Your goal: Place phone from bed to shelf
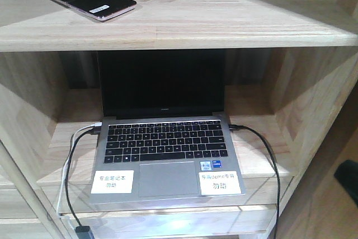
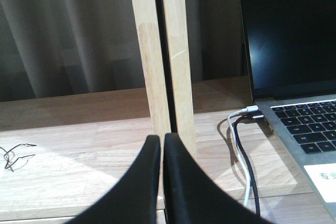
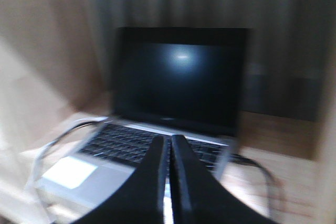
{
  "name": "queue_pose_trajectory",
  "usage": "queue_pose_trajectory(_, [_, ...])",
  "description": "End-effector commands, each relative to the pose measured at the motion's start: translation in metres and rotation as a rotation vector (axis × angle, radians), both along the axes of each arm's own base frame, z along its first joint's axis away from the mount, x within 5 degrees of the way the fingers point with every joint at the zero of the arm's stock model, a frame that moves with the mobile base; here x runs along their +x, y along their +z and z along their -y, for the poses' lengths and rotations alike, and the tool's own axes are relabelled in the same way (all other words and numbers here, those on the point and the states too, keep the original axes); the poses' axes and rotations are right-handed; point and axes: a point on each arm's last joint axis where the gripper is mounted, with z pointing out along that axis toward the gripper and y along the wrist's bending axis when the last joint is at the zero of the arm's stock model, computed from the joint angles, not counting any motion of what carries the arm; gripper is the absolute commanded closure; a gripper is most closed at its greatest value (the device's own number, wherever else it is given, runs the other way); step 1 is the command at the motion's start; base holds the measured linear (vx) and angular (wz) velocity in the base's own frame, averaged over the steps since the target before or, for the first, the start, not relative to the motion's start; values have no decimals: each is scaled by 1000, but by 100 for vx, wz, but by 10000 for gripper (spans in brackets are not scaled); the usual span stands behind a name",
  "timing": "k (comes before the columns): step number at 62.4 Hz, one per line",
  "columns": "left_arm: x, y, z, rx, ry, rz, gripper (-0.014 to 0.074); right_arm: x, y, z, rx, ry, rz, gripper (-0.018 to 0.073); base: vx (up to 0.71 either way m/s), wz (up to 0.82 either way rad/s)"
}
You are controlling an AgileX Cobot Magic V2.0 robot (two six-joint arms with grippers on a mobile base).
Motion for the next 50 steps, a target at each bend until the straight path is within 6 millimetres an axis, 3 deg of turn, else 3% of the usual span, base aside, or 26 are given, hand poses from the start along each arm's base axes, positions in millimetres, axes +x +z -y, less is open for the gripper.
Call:
queue_pose_trajectory(1, [-1,15,0,-11,-2,108,595,1,15,1,22,-17,90,568,0,0])
queue_pose_trajectory(10, [-1,15,0,-11,-2,108,595,2,15,3,-8,-38,97,568,0,0])
queue_pose_trajectory(26, [-1,15,0,-11,-2,108,595,6,8,17,-104,-251,72,568,0,0])
queue_pose_trajectory(50, [-1,15,0,-11,-2,108,595,-8,-44,33,-95,-490,143,568,0,0])
